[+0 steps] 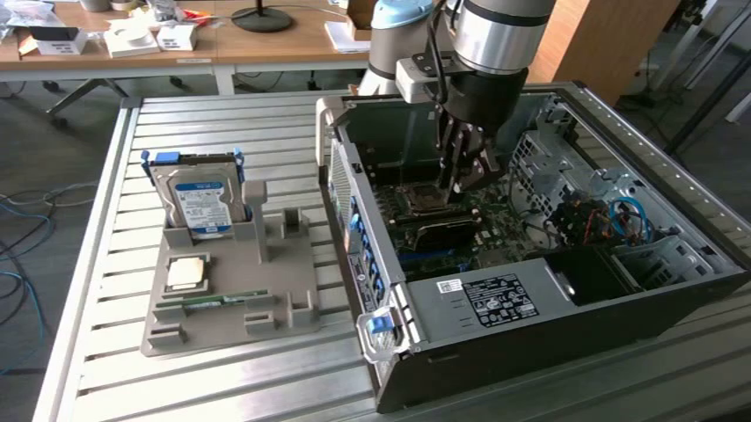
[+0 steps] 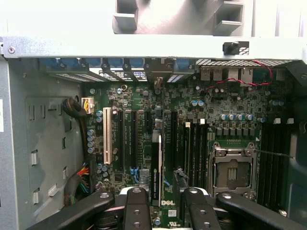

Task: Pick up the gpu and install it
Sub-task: 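Press down on the gpu until it lock into place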

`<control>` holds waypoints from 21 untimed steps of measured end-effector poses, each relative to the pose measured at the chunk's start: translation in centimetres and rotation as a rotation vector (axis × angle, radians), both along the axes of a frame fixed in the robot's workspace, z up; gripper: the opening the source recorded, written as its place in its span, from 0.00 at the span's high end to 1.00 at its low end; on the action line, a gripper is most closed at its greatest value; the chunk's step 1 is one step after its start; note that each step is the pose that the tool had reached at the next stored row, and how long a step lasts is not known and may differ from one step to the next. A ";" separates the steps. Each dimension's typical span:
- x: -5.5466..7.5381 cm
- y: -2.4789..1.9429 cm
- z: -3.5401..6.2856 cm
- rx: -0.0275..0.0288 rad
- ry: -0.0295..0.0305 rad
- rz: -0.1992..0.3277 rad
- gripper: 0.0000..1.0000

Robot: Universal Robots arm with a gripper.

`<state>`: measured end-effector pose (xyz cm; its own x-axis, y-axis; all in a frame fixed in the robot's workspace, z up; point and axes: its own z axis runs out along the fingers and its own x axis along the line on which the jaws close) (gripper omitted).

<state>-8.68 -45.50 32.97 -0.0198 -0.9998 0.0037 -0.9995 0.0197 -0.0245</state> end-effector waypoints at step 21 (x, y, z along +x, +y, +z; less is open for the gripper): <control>0.0 0.00 -0.82 0.0010 0.0000 0.000 0.89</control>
